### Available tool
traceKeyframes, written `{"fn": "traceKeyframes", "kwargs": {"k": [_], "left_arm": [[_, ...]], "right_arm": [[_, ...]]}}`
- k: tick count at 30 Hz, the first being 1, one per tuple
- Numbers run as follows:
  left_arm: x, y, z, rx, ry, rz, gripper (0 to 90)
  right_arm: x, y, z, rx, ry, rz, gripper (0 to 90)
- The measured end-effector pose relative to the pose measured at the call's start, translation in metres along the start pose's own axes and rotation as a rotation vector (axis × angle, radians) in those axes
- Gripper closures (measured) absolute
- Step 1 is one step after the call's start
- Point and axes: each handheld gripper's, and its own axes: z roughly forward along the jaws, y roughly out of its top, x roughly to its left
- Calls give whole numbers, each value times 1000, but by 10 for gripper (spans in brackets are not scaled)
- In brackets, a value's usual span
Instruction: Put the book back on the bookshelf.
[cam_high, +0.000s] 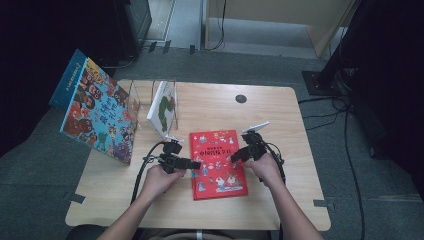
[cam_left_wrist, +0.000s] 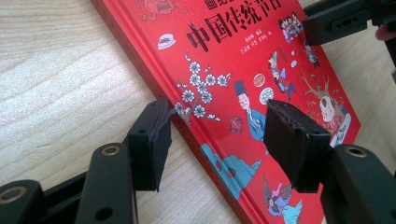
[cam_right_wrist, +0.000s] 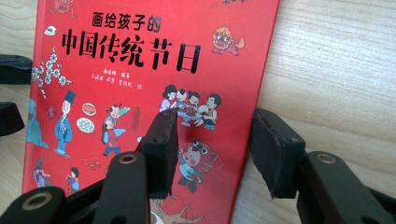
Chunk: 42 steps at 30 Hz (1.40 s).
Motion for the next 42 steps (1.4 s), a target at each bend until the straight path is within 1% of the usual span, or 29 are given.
{"fn": "traceKeyframes", "kwargs": {"k": [4, 5, 6, 9, 12, 14, 16, 18, 19, 20, 24, 26, 27, 28, 29, 31, 32, 34, 35, 37, 39, 40, 41, 42], "left_arm": [[0, 0, -1, -1, 5, 1, 418], [1, 0, -1, -3, 8, 3, 416], [1, 0, -1, -5, 10, 1, 411], [1, 1, -1, -4, 9, -2, 409], [1, 1, -1, -2, 8, -2, 409], [2, 1, -1, -1, 3, -5, 410], [3, 2, -1, 2, -1, -12, 409], [3, 3, -1, 6, -4, -17, 409], [3, 3, -1, 9, -5, -13, 410], [3, 3, -1, 10, -6, -12, 409], [4, 4, -1, 13, -7, -14, 409], [4, 4, -2, 14, -11, -17, 407], [4, 4, -2, 15, -16, -18, 405], [5, 4, -2, 16, -21, -20, 404], [6, 4, -2, 15, -29, -32, 404], [9, 5, -2, 18, -54, -55, 401], [11, 5, -3, 23, -65, -62, 401], [14, 6, -3, 28, -88, -85, 401], [15, 6, -4, 29, -93, -90, 400], [16, 6, -4, 29, -97, -95, 397], [16, 7, -5, 35, -93, -100, 386], [16, 7, -5, 39, -92, -103, 382], [17, 7, -5, 38, -93, -104, 379], [17, 7, -6, 40, -96, -104, 378]], "right_arm": [[2, -2, -2, 9, -2, -14, 519], [2, -2, -3, 10, 4, -10, 522], [3, -3, -5, 0, 14, -8, 527], [4, -1, -16, -22, 42, -8, 548], [7, 1, -26, -28, 58, -27, 552], [10, 2, -33, -32, 72, -31, 556], [13, 4, -41, -41, 85, -46, 580], [16, 6, -47, -45, 95, -51, 585], [19, 7, -50, -45, 96, -60, 588], [20, 8, -52, -39, 100, -61, 589], [25, 13, -64, -49, 162, -47, 622], [29, 16, -69, -46, 178, -38, 641], [32, 17, -71, -35, 181, -26, 655], [35, 20, -73, -21, 196, -8, 666], [38, 23, -74, -3, 205, -2, 667], [47, 28, -75, 19, 199, -4, 661], [53, 31, -75, 26, 185, -16, 662], [62, 35, -74, 27, 175, -32, 662], [66, 37, -74, 28, 172, -38, 663], [73, 41, -72, 25, 147, -61, 664], [80, 43, -70, 28, 123, -65, 666], [83, 45, -69, 24, 112, -76, 667], [86, 47, -66, 32, 101, -78, 669], [88, 48, -65, 34, 98, -80, 672]]}}
